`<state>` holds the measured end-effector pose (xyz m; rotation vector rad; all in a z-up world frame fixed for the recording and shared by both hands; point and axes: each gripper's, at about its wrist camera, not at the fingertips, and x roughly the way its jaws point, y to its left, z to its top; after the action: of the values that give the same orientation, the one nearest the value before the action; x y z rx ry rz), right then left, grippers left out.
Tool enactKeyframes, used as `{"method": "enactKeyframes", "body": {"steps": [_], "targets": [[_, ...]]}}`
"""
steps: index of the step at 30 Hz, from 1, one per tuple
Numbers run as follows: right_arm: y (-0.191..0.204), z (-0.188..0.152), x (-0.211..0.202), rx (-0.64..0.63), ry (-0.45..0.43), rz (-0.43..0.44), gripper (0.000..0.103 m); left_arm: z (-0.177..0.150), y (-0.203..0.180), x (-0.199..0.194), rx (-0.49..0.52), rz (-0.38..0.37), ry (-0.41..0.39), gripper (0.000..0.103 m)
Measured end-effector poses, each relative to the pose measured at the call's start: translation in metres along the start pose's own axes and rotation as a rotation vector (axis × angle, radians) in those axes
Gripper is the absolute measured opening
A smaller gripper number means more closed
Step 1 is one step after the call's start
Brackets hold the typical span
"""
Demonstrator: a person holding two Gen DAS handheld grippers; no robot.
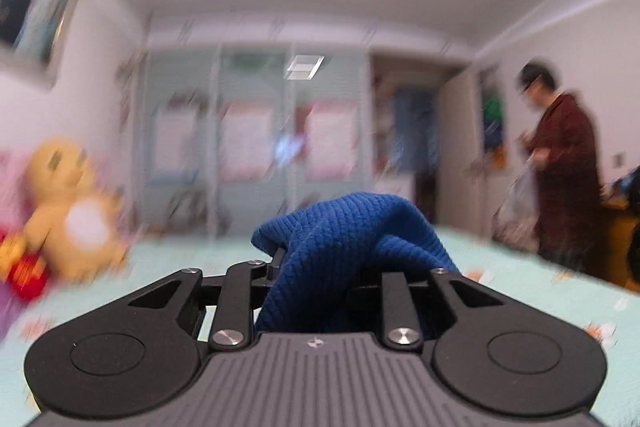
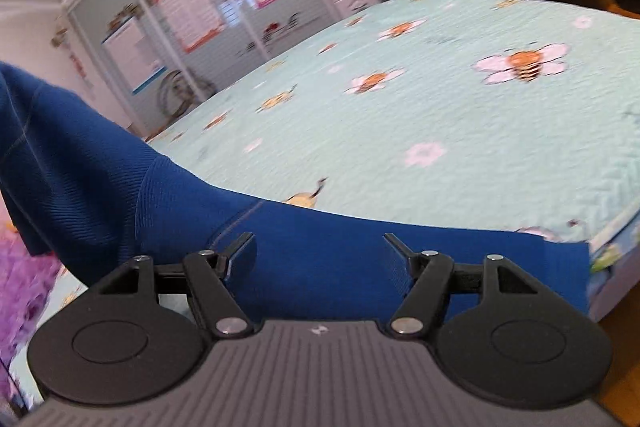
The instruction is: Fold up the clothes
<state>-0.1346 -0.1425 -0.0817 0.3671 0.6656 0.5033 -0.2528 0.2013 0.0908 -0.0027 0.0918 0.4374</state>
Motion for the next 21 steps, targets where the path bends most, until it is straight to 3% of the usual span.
{"method": "enactKeyframes", "body": {"steps": [5, 10, 15, 21], "targets": [[0.016, -0.018, 0.007, -0.015, 0.065, 0.031, 0.068, -0.103, 0.037, -0.006, -0.09, 0.157, 0.349, 0.032], [0.027, -0.033, 0.011, -0.032, 0.116, 0.041, 0.068, -0.183, 0.069, -0.046, -0.212, 0.211, 0.511, 0.043], [0.029, -0.046, 0.017, -0.03, 0.16, 0.03, 0.069, -0.195, 0.074, -0.067, -0.184, 0.234, 0.505, 0.055], [0.029, -0.065, 0.022, -0.023, 0.209, 0.028, 0.069, -0.202, 0.067, -0.071, -0.193, 0.248, 0.519, 0.056]]}}
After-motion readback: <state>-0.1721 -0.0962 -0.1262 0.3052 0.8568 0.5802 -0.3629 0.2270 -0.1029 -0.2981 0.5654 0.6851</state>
